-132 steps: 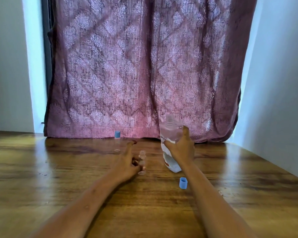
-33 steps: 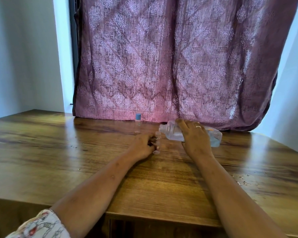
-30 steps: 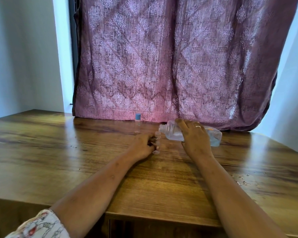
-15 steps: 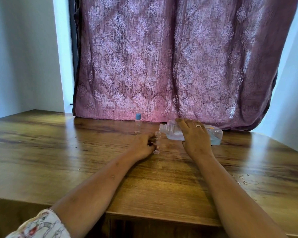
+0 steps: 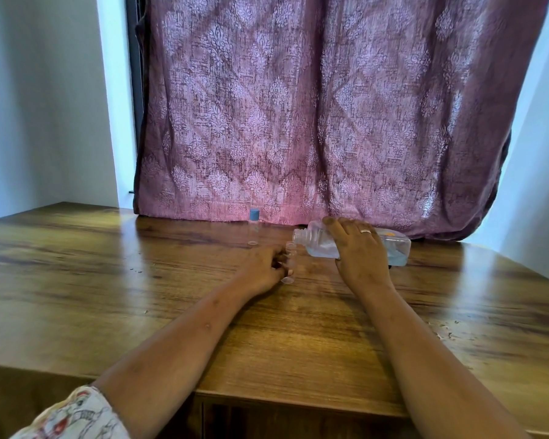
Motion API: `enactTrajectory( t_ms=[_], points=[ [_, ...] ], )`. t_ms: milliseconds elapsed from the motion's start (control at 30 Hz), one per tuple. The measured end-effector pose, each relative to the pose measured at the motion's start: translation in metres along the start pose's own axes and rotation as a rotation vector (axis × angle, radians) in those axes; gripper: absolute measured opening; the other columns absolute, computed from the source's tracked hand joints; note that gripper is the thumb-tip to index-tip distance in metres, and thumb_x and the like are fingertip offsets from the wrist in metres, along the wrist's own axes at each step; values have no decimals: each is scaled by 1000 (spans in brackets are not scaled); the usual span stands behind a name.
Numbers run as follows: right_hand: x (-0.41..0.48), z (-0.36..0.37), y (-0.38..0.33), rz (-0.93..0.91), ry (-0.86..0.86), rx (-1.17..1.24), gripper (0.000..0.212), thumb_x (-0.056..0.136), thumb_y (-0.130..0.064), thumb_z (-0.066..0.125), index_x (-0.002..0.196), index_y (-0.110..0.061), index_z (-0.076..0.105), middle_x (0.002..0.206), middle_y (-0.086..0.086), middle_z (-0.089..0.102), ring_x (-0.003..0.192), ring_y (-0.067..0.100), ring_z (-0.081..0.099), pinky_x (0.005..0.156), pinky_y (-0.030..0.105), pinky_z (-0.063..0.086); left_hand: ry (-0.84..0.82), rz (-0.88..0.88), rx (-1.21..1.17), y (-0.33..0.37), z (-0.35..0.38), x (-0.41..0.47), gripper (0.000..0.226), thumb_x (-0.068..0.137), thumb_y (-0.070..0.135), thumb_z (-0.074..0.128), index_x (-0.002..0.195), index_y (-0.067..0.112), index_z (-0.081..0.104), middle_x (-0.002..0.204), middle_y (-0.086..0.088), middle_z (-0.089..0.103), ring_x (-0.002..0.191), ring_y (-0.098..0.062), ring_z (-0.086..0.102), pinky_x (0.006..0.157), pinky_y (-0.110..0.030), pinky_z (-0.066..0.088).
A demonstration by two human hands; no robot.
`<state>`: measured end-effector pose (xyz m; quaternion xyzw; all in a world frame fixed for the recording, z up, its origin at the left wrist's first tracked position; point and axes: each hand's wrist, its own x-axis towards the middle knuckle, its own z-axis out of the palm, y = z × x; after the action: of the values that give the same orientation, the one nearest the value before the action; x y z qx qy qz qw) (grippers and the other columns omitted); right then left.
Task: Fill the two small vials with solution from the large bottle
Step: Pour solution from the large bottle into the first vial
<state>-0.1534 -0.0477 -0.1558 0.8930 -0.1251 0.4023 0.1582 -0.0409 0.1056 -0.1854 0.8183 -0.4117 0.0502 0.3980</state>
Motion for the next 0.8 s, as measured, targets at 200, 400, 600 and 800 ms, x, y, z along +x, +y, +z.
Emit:
enactTrajectory(
  t_ms=[200, 400, 600, 800],
  points=[
    [0, 2, 1, 4, 24, -4, 67, 58, 4, 73, 119, -17, 54, 105, 11, 67, 93, 35, 63, 83, 41, 51, -8, -2, -17, 0, 0, -1, 38, 81, 18, 69, 118, 14, 60, 110, -1, 67, 100, -12, 60, 89, -25, 46],
    [0, 2, 1, -1, 57, -12, 68, 56, 5, 74, 118, -17, 55, 103, 9, 67, 91, 34, 63, 83, 40, 51, -8, -7, -34, 2, -1, -2, 37, 82, 17, 68, 118, 15, 61, 109, 0, 68, 97, -10, 59, 86, -22, 43],
    [0, 3, 1, 3, 48, -1, 68, 58, 6, 71, 120, -17, 54, 107, 11, 66, 95, 36, 62, 86, 43, 50, -13, -4, -28, 5, -2, -4, 36, 83, 16, 67, 118, 15, 61, 104, 5, 65, 94, -6, 57, 82, -19, 40],
    [1, 3, 1, 1, 52, 1, 67, 58, 6, 71, 119, -16, 55, 106, 12, 67, 93, 36, 63, 84, 42, 50, -21, -13, -26, 5, -2, -3, 36, 83, 18, 67, 119, 15, 60, 111, 1, 66, 97, -9, 58, 85, -21, 41]
  ],
)
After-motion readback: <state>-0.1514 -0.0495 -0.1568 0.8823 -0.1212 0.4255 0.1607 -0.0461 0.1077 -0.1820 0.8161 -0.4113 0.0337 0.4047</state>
